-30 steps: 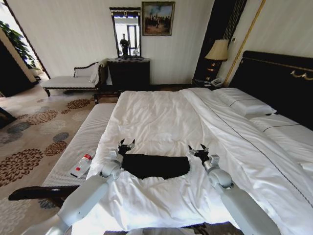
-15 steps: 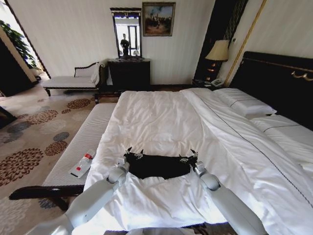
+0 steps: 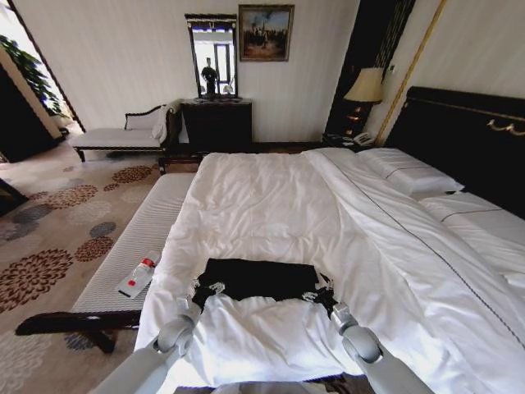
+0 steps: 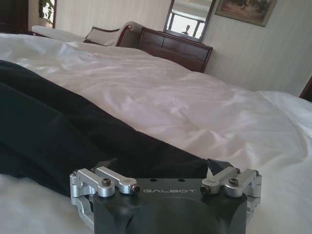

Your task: Fold the clothes on the bed.

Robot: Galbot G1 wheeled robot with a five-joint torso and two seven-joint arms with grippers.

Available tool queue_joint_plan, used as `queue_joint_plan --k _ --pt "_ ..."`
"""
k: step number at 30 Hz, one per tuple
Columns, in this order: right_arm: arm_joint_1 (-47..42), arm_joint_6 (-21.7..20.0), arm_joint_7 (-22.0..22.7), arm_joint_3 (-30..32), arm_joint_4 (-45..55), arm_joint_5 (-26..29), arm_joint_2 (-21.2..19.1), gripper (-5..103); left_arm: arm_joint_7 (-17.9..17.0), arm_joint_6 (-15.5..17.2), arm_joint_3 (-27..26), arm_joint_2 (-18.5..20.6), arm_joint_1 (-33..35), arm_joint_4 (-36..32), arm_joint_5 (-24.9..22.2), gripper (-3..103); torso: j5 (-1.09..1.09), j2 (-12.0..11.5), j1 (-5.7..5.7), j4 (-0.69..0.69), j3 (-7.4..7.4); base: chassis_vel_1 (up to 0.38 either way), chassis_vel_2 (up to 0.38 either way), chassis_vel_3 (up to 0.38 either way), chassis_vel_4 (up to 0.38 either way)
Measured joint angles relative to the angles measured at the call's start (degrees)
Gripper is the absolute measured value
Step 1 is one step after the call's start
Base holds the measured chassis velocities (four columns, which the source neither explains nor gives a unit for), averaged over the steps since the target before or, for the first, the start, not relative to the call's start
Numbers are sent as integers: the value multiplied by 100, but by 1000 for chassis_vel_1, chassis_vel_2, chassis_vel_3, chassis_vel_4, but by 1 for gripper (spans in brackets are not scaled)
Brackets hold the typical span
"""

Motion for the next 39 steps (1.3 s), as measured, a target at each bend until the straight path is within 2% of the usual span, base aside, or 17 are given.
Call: queue_joint_plan --k 4,7,11,12,15,16,20,22,25,29,34,36,39 --pt "-99 -12 -4 7 333 -6 -60 100 17 -37 -128 108 244 -305 81 100 1 1 -1 -2 0 0 0 0 0" --pt "352 -249 18 -240 366 217 -84 100 -50 -62 -188 177 232 -580 203 100 -2 0 0 -2 0 0 0 0 0" --pt "803 -362 18 -575 39 345 -57 100 -159 -126 -425 267 406 -913 368 100 1 0 2 -5 2 0 0 0 0" --pt "990 -383 16 -719 -125 387 -33 100 -193 -142 -547 282 520 -1008 438 100 1 -1 3 -4 2 0 0 0 0" --pt "1615 -389 9 -1184 -810 449 189 100 -252 -288 -1350 193 1265 -1418 857 100 3 -1 2 4 2 0 0 0 0" --pt "1615 -389 9 -1184 -810 449 189 100 -252 -288 -1350 193 1265 -1418 857 100 3 -1 2 4 2 0 0 0 0" --pt "1787 -302 -12 -1454 -1105 278 328 100 -98 -416 -2183 -245 2189 -1915 1297 100 1 -1 1 2 1 0 0 0 0" --pt "1720 -266 -25 -1499 -1064 196 279 100 -75 -435 -2295 -338 2341 -2019 1348 100 1 -1 1 2 1 0 0 0 0" --pt "1416 -165 -49 -1545 -792 -39 77 100 -30 -480 -2588 -571 2738 -2327 1456 100 1 -1 2 -5 1 0 0 0 0" --pt "1087 -23 -51 -1455 -411 -266 -69 100 22 -566 -2859 -758 3195 -2640 1671 100 1 -1 1 -4 1 0 0 0 0" --pt "1244 -266 78 -1389 -40 314 -15 100 168 -789 -3242 -1040 3742 -2851 2063 100 0 0 0 -1 0 0 0 0 0" --pt "1619 -448 119 -1538 -107 649 137 100 219 -956 -3387 -1247 4127 -2968 2163 100 -1 0 1 2 0 0 0 0 0" --pt "1895 -536 125 -1774 -341 798 295 100 250 -1132 -3482 -1402 4489 -3076 2188 100 2 -1 1 3 1 0 0 0 0"
